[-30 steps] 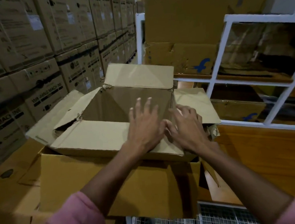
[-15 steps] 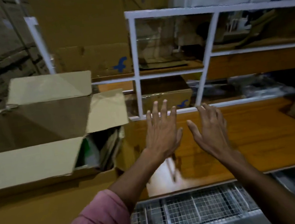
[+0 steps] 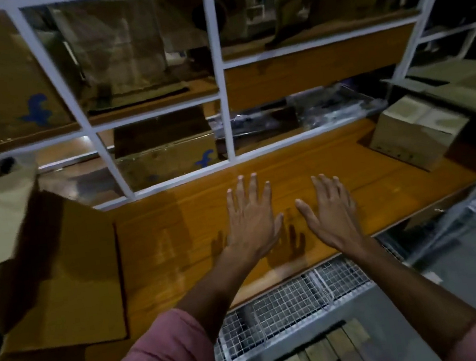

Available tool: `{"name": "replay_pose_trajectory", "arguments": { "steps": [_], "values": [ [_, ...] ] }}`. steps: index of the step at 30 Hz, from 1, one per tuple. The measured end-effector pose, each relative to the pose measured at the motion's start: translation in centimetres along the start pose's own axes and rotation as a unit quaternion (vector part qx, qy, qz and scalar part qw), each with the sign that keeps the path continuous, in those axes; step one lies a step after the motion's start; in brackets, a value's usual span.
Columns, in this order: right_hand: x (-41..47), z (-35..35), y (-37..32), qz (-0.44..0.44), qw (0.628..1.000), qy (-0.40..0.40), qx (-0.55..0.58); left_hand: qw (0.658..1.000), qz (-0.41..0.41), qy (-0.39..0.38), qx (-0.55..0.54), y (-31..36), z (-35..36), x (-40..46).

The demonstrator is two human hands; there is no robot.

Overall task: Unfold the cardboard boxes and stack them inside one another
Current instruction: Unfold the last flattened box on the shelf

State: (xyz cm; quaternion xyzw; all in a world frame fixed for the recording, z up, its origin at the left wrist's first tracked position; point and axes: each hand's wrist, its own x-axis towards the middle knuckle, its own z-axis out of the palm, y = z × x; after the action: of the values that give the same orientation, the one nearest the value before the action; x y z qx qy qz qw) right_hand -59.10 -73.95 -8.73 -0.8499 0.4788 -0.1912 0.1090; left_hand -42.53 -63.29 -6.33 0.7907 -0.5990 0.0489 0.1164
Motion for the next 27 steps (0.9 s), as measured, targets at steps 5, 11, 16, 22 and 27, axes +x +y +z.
{"name": "replay_pose_trajectory", "arguments": {
  "steps": [5,11,16,22,27],
  "values": [
    [2.2,1.2,3.4,0.034,0.999,-0.003,0.016,0.999,0.022,-0.027,0.006,0.7,2.8,3.6],
    [5.5,1.2,7.8,0.06,0.997,0.019,0.031,0.998,0.052,-0.041,0.008,2.2,5.0,8.7],
    [8.5,0.1,12.5,0.088,0.995,0.028,0.04,0.995,0.075,-0.067,0.013,5.5,7.3,13.4],
    [14.2,-0.9,21.6,0.113,0.993,0.02,0.038,0.989,0.108,-0.096,0.027,12.1,10.6,20.5],
    [20.3,-1.4,30.5,0.124,0.991,0.015,0.048,0.986,0.119,-0.117,0.029,18.0,13.1,27.2]
  ]
}}
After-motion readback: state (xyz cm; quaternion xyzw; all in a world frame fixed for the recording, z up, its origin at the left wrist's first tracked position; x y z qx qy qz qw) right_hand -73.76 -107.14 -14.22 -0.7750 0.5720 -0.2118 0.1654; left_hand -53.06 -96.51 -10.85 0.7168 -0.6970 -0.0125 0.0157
